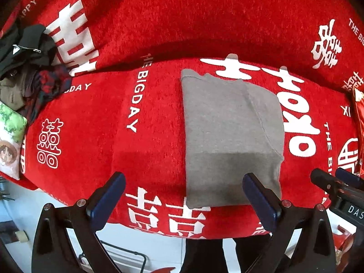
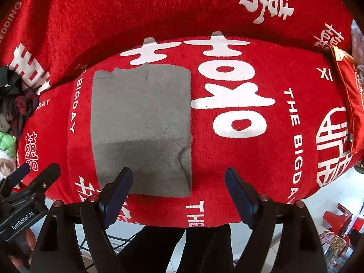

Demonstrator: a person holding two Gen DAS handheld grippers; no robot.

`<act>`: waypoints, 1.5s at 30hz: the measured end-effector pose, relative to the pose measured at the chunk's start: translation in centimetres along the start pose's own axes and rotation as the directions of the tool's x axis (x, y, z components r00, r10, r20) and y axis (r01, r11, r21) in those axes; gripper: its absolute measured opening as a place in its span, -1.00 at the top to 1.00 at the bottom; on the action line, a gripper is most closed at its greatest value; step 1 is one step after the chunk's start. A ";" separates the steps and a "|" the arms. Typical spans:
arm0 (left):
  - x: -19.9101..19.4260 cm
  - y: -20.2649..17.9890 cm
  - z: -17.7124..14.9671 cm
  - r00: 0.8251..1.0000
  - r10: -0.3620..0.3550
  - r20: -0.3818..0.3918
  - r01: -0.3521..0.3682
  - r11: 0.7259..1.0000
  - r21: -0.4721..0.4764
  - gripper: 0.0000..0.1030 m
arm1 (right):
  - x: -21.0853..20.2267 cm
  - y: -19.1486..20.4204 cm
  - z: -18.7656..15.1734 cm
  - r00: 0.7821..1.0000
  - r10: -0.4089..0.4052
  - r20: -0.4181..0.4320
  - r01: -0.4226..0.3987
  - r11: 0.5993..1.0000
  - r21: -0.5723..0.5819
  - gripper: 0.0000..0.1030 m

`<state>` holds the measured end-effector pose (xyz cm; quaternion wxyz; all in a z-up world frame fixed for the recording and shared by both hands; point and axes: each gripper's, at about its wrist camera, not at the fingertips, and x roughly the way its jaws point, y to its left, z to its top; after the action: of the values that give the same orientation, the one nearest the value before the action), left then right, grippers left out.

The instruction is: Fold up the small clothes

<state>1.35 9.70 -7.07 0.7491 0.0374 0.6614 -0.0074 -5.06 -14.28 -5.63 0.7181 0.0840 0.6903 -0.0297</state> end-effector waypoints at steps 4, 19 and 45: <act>-0.3 0.0 -0.1 1.000 -0.017 -0.014 0.017 1.000 -0.005 -1.00 | -0.6 0.4 -0.1 0.999 -0.027 0.017 0.027 1.000 -0.015 -0.66; -1.8 -0.5 -0.6 1.000 -0.026 -0.005 0.026 1.000 -0.009 -1.00 | -2.3 1.4 -0.6 0.996 -0.052 0.066 0.056 0.997 -0.059 -0.66; -2.2 -0.9 -0.3 1.000 -0.016 -0.004 0.016 1.000 0.016 -1.00 | -2.6 1.5 -0.6 0.996 -0.050 0.080 0.053 0.998 -0.043 -0.66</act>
<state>0.77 8.75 -5.01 0.7475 0.0382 0.6628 -0.0188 -5.51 -12.91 -2.91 0.7453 0.0488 0.6639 -0.0359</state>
